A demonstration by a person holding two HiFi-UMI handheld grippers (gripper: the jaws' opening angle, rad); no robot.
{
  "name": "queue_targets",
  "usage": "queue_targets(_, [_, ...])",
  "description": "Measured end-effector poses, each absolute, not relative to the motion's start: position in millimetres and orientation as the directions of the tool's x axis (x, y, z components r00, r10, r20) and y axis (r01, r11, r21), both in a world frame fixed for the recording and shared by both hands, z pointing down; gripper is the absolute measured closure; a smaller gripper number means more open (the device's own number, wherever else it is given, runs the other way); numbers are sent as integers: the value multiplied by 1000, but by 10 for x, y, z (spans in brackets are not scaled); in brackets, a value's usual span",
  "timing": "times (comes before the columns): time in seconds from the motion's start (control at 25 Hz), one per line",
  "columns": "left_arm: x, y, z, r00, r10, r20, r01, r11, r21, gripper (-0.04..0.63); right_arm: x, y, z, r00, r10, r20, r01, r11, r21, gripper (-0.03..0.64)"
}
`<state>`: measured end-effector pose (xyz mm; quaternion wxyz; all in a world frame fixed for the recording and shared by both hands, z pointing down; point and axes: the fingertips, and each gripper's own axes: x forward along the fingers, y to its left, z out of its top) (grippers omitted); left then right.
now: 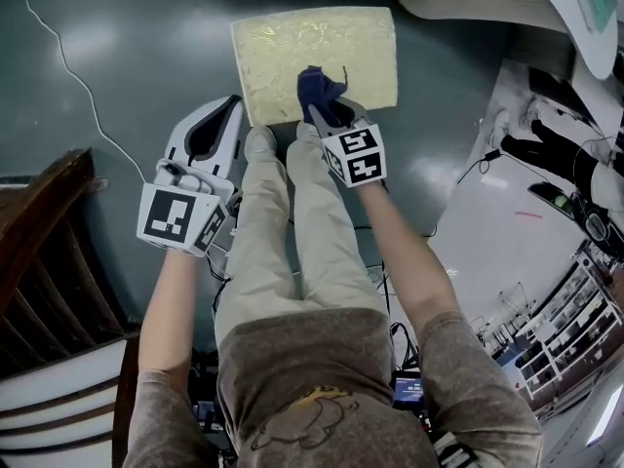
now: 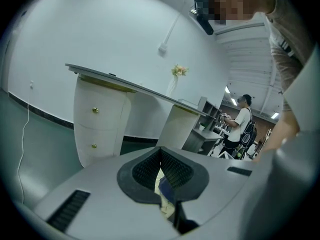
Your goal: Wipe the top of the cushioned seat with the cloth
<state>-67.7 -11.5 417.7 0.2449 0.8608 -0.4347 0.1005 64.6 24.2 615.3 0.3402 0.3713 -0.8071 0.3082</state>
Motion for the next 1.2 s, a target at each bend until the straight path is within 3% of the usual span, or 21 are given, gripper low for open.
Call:
queue_targets(0.56, [-1059,68,4217,577,-719,388,-814,-467,344,578,-289,665,6342,-551,-279,786,-728,622,-290,515])
queue_targets(1.2, [-991,79,4331,610,-695,381,-789,-491,370,578,-263,729,6493,-525,-250,814,-735,616,-285,517])
